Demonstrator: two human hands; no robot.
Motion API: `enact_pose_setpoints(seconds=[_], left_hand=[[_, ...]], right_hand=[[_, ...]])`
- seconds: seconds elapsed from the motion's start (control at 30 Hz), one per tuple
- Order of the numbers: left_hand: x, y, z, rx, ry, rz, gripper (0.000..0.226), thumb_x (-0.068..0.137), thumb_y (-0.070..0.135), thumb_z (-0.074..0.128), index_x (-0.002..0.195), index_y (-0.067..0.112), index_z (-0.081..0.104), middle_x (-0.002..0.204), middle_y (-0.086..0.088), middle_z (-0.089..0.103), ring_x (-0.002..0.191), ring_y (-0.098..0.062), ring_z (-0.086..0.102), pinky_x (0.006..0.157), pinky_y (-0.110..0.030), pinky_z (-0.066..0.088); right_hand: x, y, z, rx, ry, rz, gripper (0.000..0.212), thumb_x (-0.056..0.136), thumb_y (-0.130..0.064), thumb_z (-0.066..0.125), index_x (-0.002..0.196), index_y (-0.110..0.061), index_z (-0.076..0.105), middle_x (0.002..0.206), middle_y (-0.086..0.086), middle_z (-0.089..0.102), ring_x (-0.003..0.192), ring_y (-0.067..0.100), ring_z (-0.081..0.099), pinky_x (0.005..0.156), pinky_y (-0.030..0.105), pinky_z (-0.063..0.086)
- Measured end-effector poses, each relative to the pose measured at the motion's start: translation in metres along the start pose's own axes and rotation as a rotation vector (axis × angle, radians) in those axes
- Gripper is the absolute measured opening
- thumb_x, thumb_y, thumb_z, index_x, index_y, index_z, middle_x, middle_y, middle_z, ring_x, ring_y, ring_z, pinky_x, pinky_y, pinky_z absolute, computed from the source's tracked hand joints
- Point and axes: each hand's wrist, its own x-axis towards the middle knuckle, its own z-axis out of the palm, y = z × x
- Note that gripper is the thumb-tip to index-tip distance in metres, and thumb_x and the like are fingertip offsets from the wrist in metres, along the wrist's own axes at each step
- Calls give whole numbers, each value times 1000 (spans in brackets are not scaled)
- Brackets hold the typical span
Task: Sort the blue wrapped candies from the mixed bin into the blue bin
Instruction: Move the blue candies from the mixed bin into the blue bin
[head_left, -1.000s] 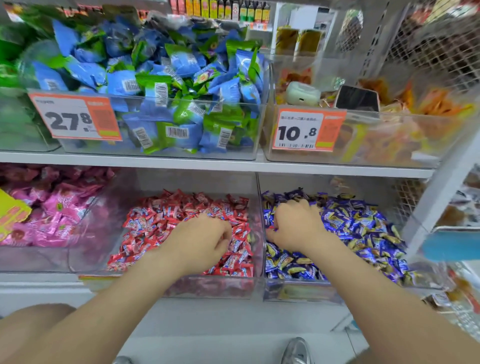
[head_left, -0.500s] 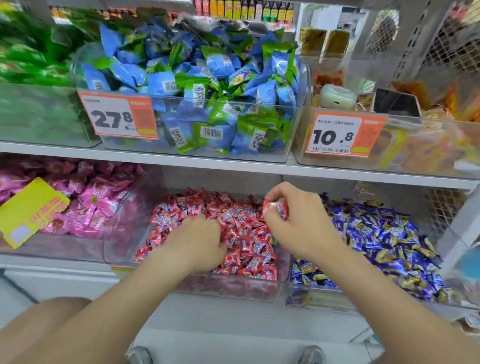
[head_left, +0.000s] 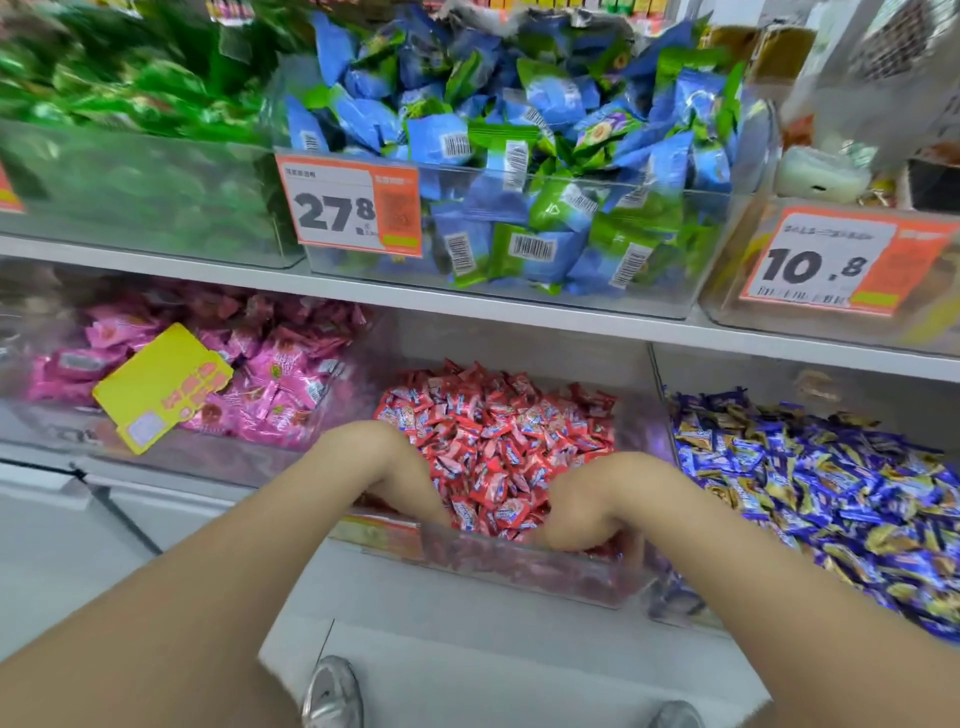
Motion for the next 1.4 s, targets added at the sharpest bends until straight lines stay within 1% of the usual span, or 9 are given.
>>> enact_pose_setpoints(seconds=[0.07, 0.17, 0.47, 0.63, 0.8, 0.93, 1.07, 1.17, 1.4], left_hand=[[4, -3, 0, -64, -13, 13, 67, 55, 77, 84, 89, 21, 68, 87, 4, 50, 86, -29, 59, 75, -32, 48], [11, -3, 1, -123, 71, 55, 95, 51, 69, 93, 124, 14, 66, 122, -1, 65, 105, -25, 64, 92, -33, 57], [27, 5, 5, -773, 213, 200, 69, 62, 12, 95, 119, 0, 58, 100, -12, 68, 77, -25, 67, 70, -37, 61], [37, 1, -5, -1319, 297, 308, 36, 85, -2, 81, 118, -5, 66, 90, -16, 75, 72, -25, 69, 63, -35, 63], [43, -6, -15, -1366, 367, 293, 44, 91, -4, 69, 131, 9, 53, 88, -11, 63, 69, -19, 62, 78, -42, 62], [45, -19, -17, -1029, 608, 309, 70, 82, -13, 65, 143, 19, 51, 118, -13, 66, 91, -22, 65, 90, -45, 59], [42, -35, -21, -725, 786, 286, 68, 81, -2, 78, 143, 20, 59, 132, -1, 67, 118, -21, 66, 97, -27, 51], [46, -48, -19, -787, 674, 328, 52, 89, 2, 73, 137, 18, 61, 119, -3, 71, 106, -28, 72, 90, -44, 62], [43, -36, -13, -360, 696, 380, 73, 78, 2, 47, 148, 25, 51, 142, -8, 59, 128, -27, 60, 108, -40, 49]], right_hand=[[11, 3, 4, 226, -57, 11, 55, 99, -49, 65, 130, -6, 52, 125, 9, 55, 100, 36, 73, 60, 28, 63], [31, 9, 21, 562, 47, 0, 52, 84, -31, 85, 121, -7, 57, 98, 6, 66, 70, 21, 65, 70, 40, 65], [47, -6, 12, 1455, 182, -62, 40, 73, 17, 81, 106, 7, 59, 73, 15, 69, 60, 22, 70, 58, 32, 61], [57, 11, -14, 1706, 337, -111, 69, 75, 14, 80, 136, 9, 48, 122, 31, 66, 87, 41, 76, 81, 56, 64], [46, 30, -25, 1536, 369, -71, 62, 89, 1, 77, 141, -5, 44, 148, 11, 50, 89, 36, 79, 64, 37, 65], [41, 47, -21, 868, 528, -56, 56, 95, -7, 63, 146, -29, 53, 127, 3, 59, 76, 27, 77, 53, 27, 60], [48, 44, -12, 404, 738, 61, 35, 81, -13, 67, 111, -29, 73, 106, 9, 74, 89, 33, 75, 80, 42, 63], [56, 29, -9, 359, 880, -47, 35, 79, -18, 66, 111, -29, 73, 107, 10, 72, 103, 37, 69, 88, 42, 58], [95, -5, 2, 279, 427, -168, 87, 86, -67, 62, 160, -54, 18, 176, 5, 1, 160, 42, 1, 126, 66, 12]])
